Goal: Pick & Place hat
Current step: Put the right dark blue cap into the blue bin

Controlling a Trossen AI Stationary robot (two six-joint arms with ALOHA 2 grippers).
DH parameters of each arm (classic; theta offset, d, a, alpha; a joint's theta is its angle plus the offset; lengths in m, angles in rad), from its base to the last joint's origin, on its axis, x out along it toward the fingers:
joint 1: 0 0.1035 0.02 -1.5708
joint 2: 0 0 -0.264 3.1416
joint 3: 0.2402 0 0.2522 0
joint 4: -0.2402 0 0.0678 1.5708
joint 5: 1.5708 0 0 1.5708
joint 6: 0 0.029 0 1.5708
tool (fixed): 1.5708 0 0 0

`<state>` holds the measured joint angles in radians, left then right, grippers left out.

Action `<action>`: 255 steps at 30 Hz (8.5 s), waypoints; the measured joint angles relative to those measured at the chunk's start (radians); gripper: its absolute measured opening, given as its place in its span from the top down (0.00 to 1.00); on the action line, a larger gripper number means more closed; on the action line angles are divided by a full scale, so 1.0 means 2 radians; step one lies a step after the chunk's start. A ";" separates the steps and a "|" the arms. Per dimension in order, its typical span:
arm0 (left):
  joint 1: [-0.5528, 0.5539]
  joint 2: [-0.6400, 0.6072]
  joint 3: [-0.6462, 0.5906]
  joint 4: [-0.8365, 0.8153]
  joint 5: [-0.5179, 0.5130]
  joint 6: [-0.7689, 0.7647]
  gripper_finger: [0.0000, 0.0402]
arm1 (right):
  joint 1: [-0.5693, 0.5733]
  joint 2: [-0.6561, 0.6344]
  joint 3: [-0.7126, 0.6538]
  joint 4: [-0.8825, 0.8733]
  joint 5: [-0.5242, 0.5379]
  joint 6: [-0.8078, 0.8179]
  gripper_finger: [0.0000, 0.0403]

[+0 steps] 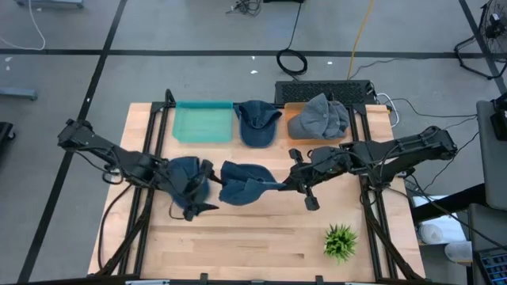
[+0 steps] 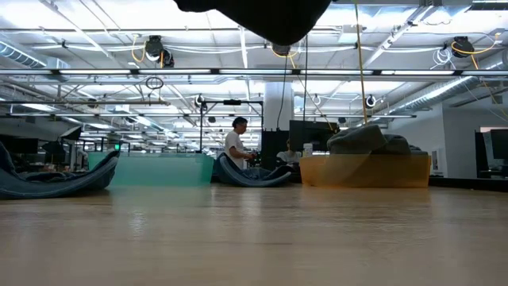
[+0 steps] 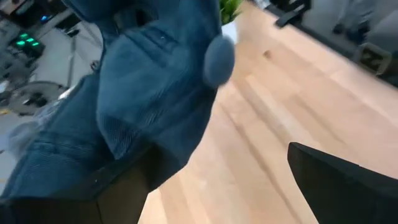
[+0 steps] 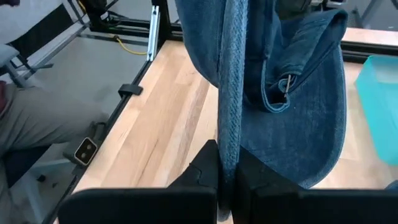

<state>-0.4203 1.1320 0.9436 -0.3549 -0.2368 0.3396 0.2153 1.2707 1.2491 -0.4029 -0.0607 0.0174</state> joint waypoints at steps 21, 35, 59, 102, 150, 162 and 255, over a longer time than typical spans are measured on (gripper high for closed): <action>-0.032 0.017 0.000 0.109 -0.175 0.048 0.07 | 0.000 0.012 0.000 0.029 -0.049 -0.011 1.00; -0.066 0.017 0.000 0.134 -0.175 0.108 0.10 | -0.006 0.019 0.000 0.032 -0.053 -0.002 1.00; -0.069 0.017 0.000 0.105 -0.172 0.036 0.93 | -0.002 0.019 0.000 0.044 -0.052 -0.020 1.00; -0.045 0.004 0.177 -0.173 -0.114 -0.119 0.99 | -0.022 0.137 0.000 0.335 -0.036 -0.027 0.20; -0.013 -0.023 0.176 -0.173 -0.016 -0.157 0.25 | 0.011 -0.025 0.000 0.184 -0.048 -0.140 1.00; 0.029 -0.023 0.176 -0.114 0.018 -0.284 0.29 | 0.005 -0.023 0.000 0.334 -0.029 -0.269 1.00; 0.142 -0.007 0.176 0.074 0.103 -0.180 0.98 | 0.092 -0.023 0.000 0.190 0.334 -0.069 0.36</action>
<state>-0.1360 1.1179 1.2964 -0.2077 -0.0314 -0.0201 0.3992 1.2251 1.2499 -0.0225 0.6067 -0.1205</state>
